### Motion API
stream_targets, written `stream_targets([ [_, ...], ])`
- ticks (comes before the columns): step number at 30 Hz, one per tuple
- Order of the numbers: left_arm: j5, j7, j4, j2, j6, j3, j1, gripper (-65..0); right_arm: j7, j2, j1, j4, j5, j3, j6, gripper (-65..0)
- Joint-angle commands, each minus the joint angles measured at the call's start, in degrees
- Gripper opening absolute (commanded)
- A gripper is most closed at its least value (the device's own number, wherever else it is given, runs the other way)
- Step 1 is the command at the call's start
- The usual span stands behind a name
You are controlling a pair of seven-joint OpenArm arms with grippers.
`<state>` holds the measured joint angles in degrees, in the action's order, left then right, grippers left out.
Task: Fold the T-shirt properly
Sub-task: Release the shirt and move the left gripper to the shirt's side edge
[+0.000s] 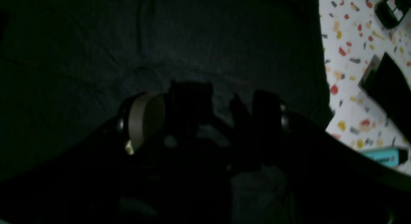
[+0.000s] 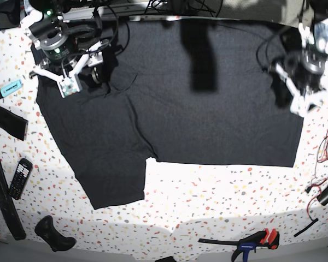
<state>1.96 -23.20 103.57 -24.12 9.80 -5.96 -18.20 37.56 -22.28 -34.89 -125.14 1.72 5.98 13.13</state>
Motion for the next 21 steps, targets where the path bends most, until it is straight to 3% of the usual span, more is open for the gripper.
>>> stream_targets([
  [1,-1.29,-0.13,0.63,-0.7,-0.02,-0.44,3.15,-37.6,-0.39,-0.39,-0.04,-1.16,0.02,0.44,-0.28,-23.7],
  [6,-9.62,-7.1,-7.26,-0.68,4.44,-0.44,18.43,-35.5,0.42,-0.39,-0.02,-1.16,0.04,0.44,-0.26,-23.7],
  [12,-18.29,-8.92,-32.79,-0.68,11.28,-0.44,35.8,-35.5,1.62,-0.39,-0.04,-1.16,0.04,0.44,-0.26,-23.7],
  [17,-19.91,-4.31,-57.96,-0.85,13.62,-0.44,49.27,-35.5,1.55,-0.39,-0.04,-1.18,0.07,0.44,-0.26,-23.7],
  [21,-16.96,3.26,-74.79,-1.49,13.64,-0.44,56.76,-35.5,1.7,-0.39,-0.04,-1.18,0.09,0.44,-0.26,-23.7],
])
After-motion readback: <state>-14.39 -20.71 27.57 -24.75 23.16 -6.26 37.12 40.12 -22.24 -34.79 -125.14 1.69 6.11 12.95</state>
